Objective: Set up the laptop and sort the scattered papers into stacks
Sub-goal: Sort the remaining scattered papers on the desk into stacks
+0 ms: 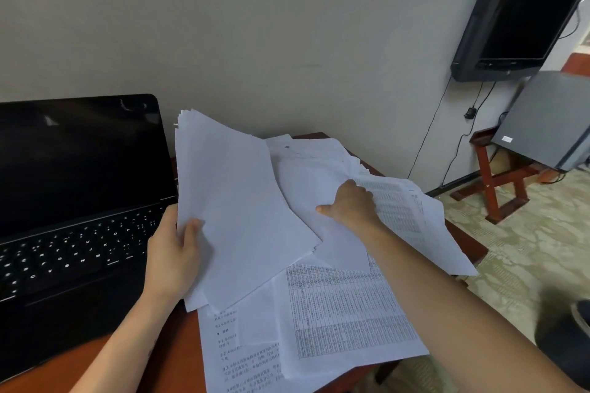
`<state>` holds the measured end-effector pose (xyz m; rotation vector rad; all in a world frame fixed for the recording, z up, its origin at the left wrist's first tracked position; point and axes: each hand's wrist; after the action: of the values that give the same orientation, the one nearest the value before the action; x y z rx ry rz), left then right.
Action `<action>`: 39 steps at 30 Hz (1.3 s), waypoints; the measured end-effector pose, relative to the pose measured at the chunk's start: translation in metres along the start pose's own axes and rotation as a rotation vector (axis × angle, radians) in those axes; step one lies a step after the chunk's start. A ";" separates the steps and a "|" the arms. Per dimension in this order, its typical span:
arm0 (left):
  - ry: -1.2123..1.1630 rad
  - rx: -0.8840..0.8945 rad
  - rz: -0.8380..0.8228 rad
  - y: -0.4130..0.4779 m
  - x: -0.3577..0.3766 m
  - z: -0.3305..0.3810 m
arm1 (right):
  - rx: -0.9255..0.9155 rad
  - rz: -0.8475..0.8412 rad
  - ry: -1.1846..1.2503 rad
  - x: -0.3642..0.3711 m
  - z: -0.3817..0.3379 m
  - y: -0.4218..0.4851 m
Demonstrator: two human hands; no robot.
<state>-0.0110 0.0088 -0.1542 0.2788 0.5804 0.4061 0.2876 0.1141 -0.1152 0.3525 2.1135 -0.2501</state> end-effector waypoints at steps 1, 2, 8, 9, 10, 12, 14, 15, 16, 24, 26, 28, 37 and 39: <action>0.000 0.002 -0.002 0.000 0.001 -0.001 | -0.006 0.011 0.010 0.001 0.000 0.000; -0.002 0.003 -0.004 -0.001 0.001 -0.001 | -0.014 0.018 0.011 0.002 -0.001 0.000; 0.005 0.020 -0.012 -0.004 -0.001 0.003 | -0.132 0.068 0.074 0.002 0.003 -0.018; 0.009 0.019 -0.009 -0.005 -0.001 0.004 | -0.151 0.071 0.098 0.003 0.004 -0.021; 0.015 0.021 -0.009 -0.005 -0.001 0.004 | -0.164 0.078 0.129 0.003 0.006 -0.023; 0.016 0.022 -0.017 -0.004 -0.001 0.005 | -0.162 0.078 0.244 0.003 0.010 -0.023; 0.012 0.017 -0.014 -0.003 -0.001 0.005 | -0.146 0.049 0.479 0.001 0.016 -0.021; 0.010 0.013 -0.015 -0.002 -0.001 0.005 | -0.139 0.033 0.613 -0.001 0.018 -0.021; 0.008 0.004 -0.017 -0.002 -0.001 0.005 | -0.134 0.016 0.725 -0.004 0.020 -0.021; -0.022 -0.033 0.008 0.001 -0.003 0.008 | 0.041 -0.138 1.223 -0.030 0.044 -0.020; -0.032 -0.043 -0.003 0.003 -0.003 0.006 | 0.079 -0.204 1.308 -0.041 0.049 -0.027; -0.045 -0.050 -0.024 0.004 -0.001 0.003 | 0.082 -0.237 1.373 -0.050 0.057 -0.031; -0.043 -0.066 -0.030 0.003 0.000 0.004 | 0.054 -0.177 1.588 -0.076 0.095 -0.043; -0.046 -0.067 -0.020 0.002 0.000 0.005 | 0.057 -0.167 1.603 -0.074 0.099 -0.047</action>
<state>-0.0089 0.0100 -0.1487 0.2174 0.5233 0.3980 0.3872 0.0283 -0.1031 0.4753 3.7273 -0.0974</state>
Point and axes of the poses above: each hand's wrist, its own y-axis towards the middle knuckle, its own x-axis out of the palm, z = x × y, and after that the axes turned 15 degrees about y, right-handed
